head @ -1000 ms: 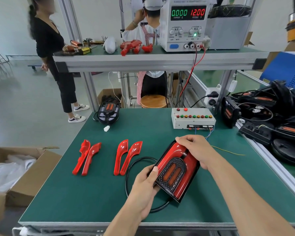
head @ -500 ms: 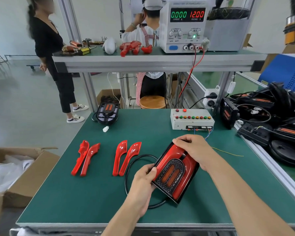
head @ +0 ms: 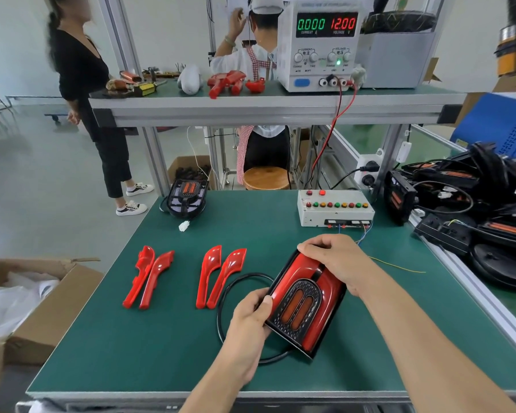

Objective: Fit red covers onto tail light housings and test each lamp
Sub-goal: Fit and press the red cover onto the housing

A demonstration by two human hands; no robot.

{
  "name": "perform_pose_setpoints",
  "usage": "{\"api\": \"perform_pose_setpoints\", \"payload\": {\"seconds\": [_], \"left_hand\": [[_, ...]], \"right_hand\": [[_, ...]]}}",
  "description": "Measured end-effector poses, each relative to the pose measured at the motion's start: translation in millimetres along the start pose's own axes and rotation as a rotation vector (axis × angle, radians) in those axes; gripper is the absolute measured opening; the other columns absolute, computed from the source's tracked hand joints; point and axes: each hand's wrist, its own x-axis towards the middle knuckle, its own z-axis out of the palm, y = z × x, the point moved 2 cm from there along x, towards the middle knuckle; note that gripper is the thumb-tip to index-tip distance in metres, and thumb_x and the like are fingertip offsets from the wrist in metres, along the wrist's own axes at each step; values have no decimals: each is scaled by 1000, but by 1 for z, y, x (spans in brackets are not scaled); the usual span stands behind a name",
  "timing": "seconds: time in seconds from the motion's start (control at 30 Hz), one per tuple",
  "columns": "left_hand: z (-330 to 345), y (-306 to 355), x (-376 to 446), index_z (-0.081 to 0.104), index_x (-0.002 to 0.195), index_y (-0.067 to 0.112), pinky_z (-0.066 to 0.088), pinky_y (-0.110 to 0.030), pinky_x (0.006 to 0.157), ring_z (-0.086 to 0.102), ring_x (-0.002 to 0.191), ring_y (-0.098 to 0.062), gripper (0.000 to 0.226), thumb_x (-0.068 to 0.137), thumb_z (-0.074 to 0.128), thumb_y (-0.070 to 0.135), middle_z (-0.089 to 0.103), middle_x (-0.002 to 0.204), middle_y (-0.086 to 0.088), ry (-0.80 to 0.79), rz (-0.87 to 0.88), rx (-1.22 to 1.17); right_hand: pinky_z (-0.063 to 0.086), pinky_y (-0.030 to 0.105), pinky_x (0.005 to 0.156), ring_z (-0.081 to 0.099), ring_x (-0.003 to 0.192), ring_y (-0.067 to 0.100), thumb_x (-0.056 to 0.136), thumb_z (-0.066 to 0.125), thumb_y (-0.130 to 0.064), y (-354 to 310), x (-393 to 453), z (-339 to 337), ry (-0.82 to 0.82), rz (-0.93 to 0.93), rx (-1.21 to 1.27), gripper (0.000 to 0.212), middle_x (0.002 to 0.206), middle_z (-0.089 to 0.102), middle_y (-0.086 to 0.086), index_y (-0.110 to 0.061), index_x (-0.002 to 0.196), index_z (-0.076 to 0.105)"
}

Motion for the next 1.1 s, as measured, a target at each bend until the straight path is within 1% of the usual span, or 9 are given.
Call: {"api": "perform_pose_setpoints", "payload": {"seconds": [0.2,0.37,0.47,0.53,0.63,0.83,0.9,0.97,1.1], "left_hand": [[-2,9,2,72,111,19,56,-38,97,73,101,-16,24,108,49,25,79,103,3,35,18,217],[15,41,13,56,72,20,44,-36,67,59,69,-13,55,102,36,62,62,67,7,125,180,790],[24,52,27,61,117,11,48,-43,79,61,92,-37,45,110,27,41,64,96,-9,140,330,1092],[27,50,32,42,148,8,45,-42,78,60,98,-40,44,111,26,27,61,113,-13,115,357,1197],[26,48,35,60,86,11,48,-44,74,60,82,-38,55,110,24,45,54,71,2,108,329,1060],[27,49,29,52,74,18,38,-38,64,60,75,-33,52,111,21,40,56,72,-1,154,376,1099],[27,48,30,60,93,15,38,-40,65,56,74,-29,49,111,20,36,63,81,-4,161,358,1146],[26,47,29,53,138,13,30,-35,62,45,74,-23,44,112,21,29,68,104,-6,192,324,1194],[24,45,29,27,159,16,31,-34,62,47,78,-24,49,111,20,21,65,114,-6,210,306,1256]], "right_hand": [[58,27,57,76,68,16,82,84,-36,2,0,0,16,-2,1,14,77,78,-4,-24,87,78],[58,28,64,74,69,10,80,84,-36,1,-1,6,48,-78,-32,7,78,77,-8,-31,78,79],[55,27,69,73,71,6,80,83,-36,0,0,9,58,-100,-57,7,79,77,-11,-30,79,79],[56,28,72,73,73,5,80,82,-37,0,-1,8,61,-99,-62,7,81,77,-12,-31,80,79],[58,29,73,73,75,5,81,82,-39,1,-1,8,48,-99,-82,8,82,77,-12,-31,81,79],[61,31,74,74,74,8,81,83,-36,0,0,10,26,-99,-99,8,79,76,-11,-29,78,79],[61,31,74,73,73,9,81,83,-36,-1,0,11,28,-106,-110,10,78,76,-11,-27,79,79],[60,29,72,72,72,5,81,83,-36,-1,0,13,37,-120,-125,12,77,75,-14,-26,80,78],[56,28,72,69,72,-1,82,81,-45,1,-1,14,82,-149,-158,18,77,72,-20,-28,79,77]]}}
